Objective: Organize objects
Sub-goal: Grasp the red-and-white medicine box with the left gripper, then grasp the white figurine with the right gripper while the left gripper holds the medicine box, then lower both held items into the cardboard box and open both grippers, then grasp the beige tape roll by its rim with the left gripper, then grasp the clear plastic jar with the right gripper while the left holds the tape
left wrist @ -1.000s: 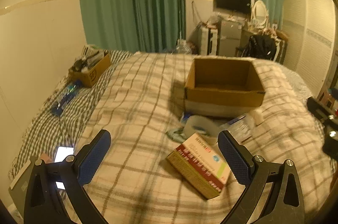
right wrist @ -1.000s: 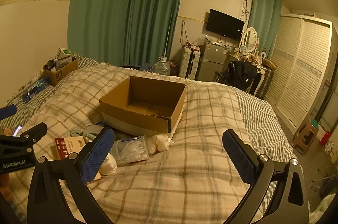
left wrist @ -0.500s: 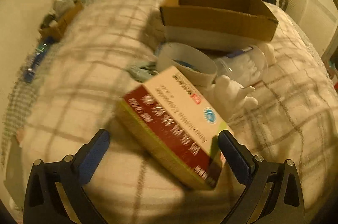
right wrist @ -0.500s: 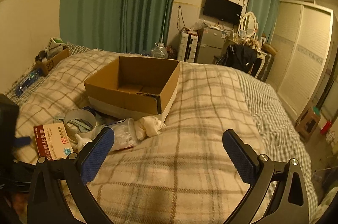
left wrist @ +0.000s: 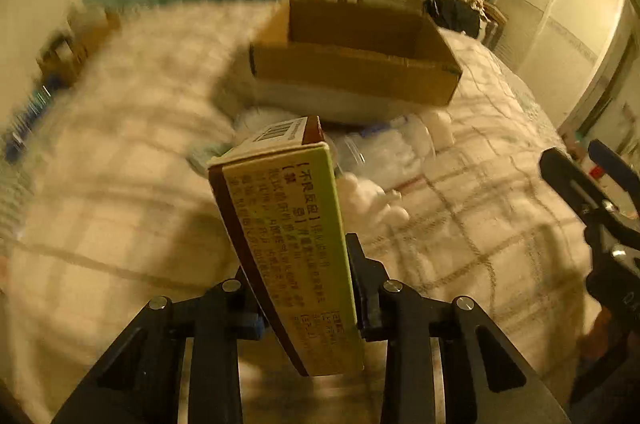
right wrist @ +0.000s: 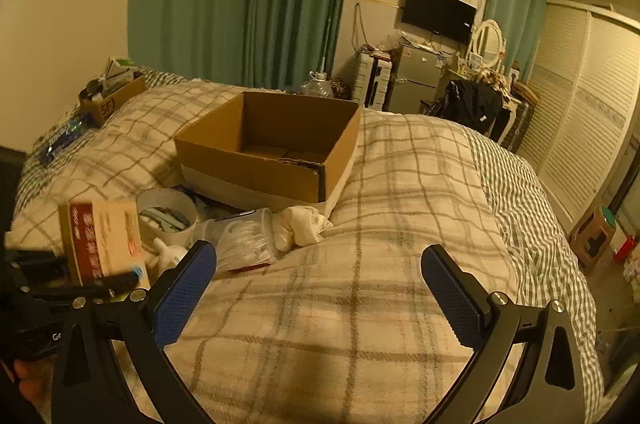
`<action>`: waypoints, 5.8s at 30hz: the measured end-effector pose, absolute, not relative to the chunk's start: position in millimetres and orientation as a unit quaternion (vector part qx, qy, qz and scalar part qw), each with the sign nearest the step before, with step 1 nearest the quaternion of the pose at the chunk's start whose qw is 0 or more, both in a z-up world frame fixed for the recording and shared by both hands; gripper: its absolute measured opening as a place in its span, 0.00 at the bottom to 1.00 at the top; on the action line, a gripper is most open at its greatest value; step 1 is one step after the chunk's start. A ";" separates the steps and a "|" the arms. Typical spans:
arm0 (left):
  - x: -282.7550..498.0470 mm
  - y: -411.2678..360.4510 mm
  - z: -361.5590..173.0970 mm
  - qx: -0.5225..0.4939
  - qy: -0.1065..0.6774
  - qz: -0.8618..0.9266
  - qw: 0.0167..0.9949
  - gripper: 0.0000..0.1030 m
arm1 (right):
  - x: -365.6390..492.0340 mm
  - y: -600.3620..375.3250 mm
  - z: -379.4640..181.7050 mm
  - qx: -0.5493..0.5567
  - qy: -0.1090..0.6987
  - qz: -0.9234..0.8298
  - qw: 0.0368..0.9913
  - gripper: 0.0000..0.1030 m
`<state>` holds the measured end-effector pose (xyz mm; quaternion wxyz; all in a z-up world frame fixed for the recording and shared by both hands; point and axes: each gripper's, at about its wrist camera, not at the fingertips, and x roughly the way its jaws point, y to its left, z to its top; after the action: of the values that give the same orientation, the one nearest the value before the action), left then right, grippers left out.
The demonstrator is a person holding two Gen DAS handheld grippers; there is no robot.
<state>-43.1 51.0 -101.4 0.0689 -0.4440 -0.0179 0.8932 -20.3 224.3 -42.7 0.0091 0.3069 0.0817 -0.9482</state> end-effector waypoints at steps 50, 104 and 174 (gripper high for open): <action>-53.4 0.7 -11.4 -0.340 0.034 0.939 0.033 0.31 | -40.0 139.6 14.1 0.320 0.137 -0.933 0.090 0.39; -231.0 67.7 49.3 -0.294 0.065 0.951 0.076 1.00 | -205.7 230.0 108.8 0.260 0.073 -0.962 0.026 0.79; -133.6 -11.6 -104.0 -0.407 0.004 0.913 0.016 0.81 | -154.3 124.6 -128.8 0.494 0.154 -0.854 0.055 0.98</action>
<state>-133.6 -11.6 -104.0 0.0160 -0.4072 0.0036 0.9132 -154.3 124.6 -128.8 0.0547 0.4935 0.1537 -0.8543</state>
